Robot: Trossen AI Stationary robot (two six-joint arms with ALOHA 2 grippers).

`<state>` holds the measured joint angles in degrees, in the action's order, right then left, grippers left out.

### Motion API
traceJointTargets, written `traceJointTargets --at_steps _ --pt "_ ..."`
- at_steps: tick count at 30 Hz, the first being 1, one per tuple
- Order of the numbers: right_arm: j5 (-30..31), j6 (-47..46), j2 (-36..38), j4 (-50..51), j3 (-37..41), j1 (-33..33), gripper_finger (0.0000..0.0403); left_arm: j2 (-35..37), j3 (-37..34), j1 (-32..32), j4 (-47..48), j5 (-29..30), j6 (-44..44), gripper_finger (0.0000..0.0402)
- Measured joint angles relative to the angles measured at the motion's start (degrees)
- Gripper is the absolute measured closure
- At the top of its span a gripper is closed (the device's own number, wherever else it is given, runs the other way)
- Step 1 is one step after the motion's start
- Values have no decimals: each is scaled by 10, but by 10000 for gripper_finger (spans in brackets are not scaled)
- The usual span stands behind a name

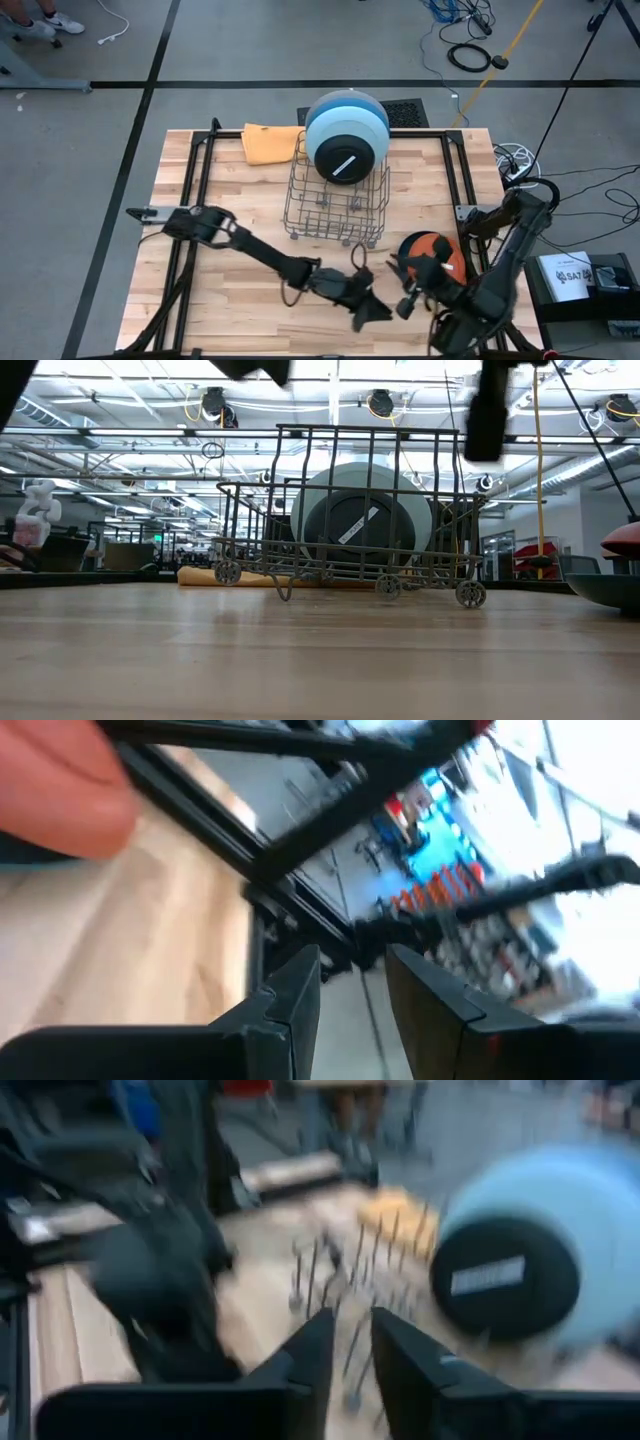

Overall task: Sort dishes
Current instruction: Put the orange plate into the dish rack

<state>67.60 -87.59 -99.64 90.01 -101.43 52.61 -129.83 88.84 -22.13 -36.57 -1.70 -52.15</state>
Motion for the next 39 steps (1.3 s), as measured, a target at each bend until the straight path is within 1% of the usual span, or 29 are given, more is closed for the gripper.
traceJointTargets --at_steps 4,5,9,11,13,16,24,28,35,39 --pt "91 69 34 0 0 23 387 -69 56 33 -4 11 -84 283" --pt "108 87 40 0 0 28 395 -85 70 41 -1 15 -103 283" --pt "152 133 53 0 0 44 392 -129 127 61 4 19 -161 283" --pt "168 147 55 0 0 50 392 -138 143 68 33 19 -174 283" --pt "171 158 55 0 0 56 398 -141 147 76 70 24 -175 283" --pt "177 167 55 0 0 68 401 -141 149 85 89 28 -172 279" --pt "197 168 55 0 0 93 401 -141 149 102 113 31 -180 222" --pt "198 169 55 0 0 99 402 -141 149 106 132 35 -189 203" --pt "199 173 55 0 0 99 402 -141 151 112 137 49 -196 200" --pt "199 173 55 0 0 99 402 -141 169 114 136 53 -190 201"
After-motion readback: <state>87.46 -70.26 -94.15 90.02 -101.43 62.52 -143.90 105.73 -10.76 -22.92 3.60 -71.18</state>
